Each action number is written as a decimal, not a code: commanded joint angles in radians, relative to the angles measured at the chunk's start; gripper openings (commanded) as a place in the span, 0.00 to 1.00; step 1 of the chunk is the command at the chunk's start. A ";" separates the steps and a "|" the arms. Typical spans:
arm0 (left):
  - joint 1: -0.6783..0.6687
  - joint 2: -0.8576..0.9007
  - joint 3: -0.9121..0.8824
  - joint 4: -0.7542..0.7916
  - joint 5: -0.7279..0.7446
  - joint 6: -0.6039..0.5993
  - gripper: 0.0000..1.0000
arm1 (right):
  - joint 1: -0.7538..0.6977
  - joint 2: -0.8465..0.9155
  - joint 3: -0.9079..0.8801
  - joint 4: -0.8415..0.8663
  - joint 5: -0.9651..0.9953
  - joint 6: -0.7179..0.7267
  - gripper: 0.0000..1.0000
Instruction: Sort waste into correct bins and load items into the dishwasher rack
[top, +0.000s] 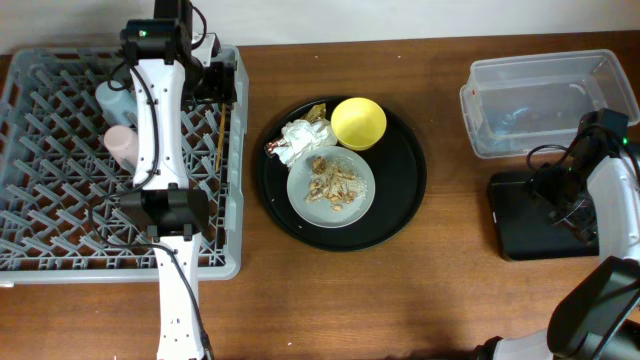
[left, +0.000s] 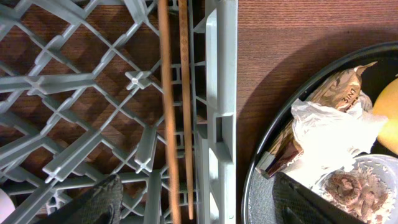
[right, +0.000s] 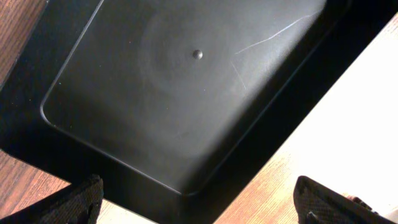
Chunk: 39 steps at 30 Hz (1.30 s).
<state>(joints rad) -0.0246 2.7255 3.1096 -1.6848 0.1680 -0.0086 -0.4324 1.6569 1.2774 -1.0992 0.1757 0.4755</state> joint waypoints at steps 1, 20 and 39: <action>0.008 0.002 0.001 -0.003 -0.006 -0.007 0.77 | -0.006 0.005 0.013 -0.001 0.016 0.012 0.98; 0.193 -0.829 -0.448 -0.003 -0.368 -0.384 0.99 | -0.006 0.005 0.013 -0.001 0.016 0.012 0.98; 0.560 -0.893 -0.831 -0.003 -0.179 -0.384 0.99 | 0.156 -0.131 0.061 -0.002 -0.740 -0.221 0.98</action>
<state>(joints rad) 0.5316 1.8587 2.2810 -1.6871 -0.0212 -0.3836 -0.3721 1.6356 1.2785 -1.1080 -0.4805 0.3538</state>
